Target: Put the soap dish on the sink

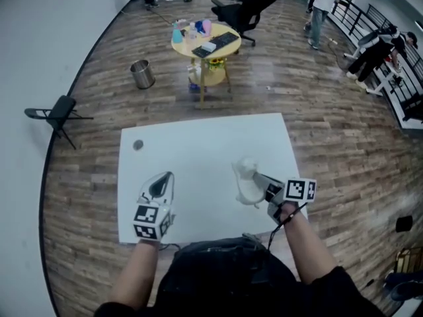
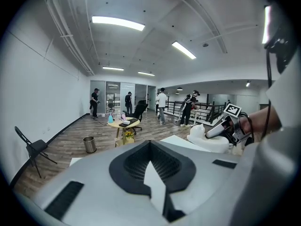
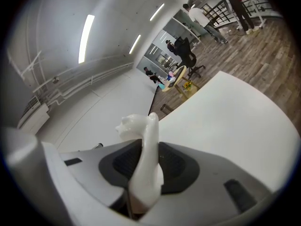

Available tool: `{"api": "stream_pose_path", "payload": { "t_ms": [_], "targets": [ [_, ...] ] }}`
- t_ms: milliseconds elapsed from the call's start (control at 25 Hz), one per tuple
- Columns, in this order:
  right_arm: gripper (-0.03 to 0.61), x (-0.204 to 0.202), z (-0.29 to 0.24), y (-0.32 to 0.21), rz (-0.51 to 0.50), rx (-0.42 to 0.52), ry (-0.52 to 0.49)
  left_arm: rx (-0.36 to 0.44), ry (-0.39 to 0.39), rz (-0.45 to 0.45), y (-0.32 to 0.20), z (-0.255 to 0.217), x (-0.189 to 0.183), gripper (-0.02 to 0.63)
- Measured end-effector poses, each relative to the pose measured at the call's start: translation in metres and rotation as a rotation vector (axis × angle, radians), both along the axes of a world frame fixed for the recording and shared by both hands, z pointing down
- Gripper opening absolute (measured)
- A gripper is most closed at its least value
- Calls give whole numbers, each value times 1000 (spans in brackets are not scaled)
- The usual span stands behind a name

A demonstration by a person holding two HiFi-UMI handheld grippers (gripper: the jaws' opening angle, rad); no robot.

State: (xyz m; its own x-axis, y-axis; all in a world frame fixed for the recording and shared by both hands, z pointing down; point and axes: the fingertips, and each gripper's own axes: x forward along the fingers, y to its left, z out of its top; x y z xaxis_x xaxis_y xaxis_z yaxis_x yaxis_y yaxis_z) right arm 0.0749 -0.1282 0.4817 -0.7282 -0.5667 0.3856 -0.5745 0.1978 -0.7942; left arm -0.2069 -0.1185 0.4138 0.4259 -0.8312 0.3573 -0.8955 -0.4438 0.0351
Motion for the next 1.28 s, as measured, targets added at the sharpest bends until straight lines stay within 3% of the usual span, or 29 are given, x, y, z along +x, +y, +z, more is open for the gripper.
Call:
{"api": "stream_pose_path", "payload": {
  "t_ms": [720, 1280],
  "targets": [
    [118, 6, -40, 7, -24, 95, -27, 36, -15, -23, 23, -7, 5, -11],
    [118, 4, -36, 1, -30, 73, -45, 38, -43, -20, 18, -11, 7, -11]
  ]
}}
